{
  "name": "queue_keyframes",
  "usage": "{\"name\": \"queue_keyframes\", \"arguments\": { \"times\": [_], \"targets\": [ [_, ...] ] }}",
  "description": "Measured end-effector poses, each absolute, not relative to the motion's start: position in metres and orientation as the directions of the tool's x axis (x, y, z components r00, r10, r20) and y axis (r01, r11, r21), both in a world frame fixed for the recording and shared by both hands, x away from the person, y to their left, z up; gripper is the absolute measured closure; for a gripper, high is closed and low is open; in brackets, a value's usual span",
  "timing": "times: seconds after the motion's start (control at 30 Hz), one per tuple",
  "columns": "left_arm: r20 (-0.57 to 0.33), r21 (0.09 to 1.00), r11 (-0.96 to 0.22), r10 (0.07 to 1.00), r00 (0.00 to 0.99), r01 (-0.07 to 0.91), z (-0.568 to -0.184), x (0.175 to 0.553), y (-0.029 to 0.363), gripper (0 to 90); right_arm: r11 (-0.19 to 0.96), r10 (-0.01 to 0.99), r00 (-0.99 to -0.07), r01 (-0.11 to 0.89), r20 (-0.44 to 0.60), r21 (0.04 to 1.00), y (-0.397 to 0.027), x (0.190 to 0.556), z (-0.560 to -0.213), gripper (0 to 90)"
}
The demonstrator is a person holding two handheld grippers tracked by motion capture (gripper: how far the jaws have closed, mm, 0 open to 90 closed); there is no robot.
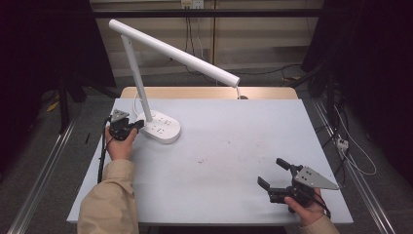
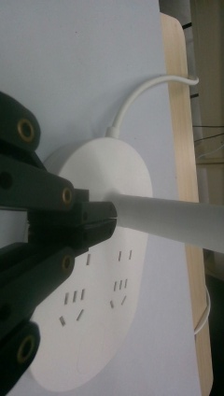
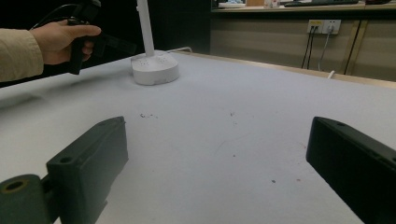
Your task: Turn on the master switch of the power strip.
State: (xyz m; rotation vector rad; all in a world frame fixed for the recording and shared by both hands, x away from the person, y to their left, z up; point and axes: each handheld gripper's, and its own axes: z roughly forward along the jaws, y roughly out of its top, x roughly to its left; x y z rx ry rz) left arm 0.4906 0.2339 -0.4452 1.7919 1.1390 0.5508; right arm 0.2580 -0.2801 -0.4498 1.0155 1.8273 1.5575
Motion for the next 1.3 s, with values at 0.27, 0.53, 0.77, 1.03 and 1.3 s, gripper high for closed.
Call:
{"name": "queue_keyframes", "arguments": {
  "times": [0.27,0.53,0.77,1.03,1.3],
  "targets": [
    [-0.086,0.867,-0.168,0.876,0.474,0.468,-0.442,0.496,0.231,90.0,0.048,0.815,-0.573,0.208,0.082,0.977,-0.281,0.258,-0.450,4.9],
    [-0.090,0.862,-0.167,0.880,0.467,0.480,-0.447,0.499,0.230,90.0,0.051,0.816,-0.573,0.205,0.077,0.977,-0.282,0.258,-0.450,4.9],
    [-0.093,0.858,-0.162,0.884,0.459,0.487,-0.449,0.501,0.230,90.0,0.049,0.816,-0.572,0.206,0.080,0.977,-0.282,0.258,-0.450,4.8],
    [-0.083,0.853,-0.174,0.886,0.455,0.493,-0.452,0.502,0.230,90.0,0.047,0.817,-0.571,0.205,0.080,0.978,-0.283,0.257,-0.450,4.8],
    [-0.087,0.857,-0.166,0.887,0.454,0.488,-0.453,0.503,0.230,90.0,0.047,0.818,-0.570,0.207,0.081,0.977,-0.283,0.257,-0.450,4.8]
  ]
}}
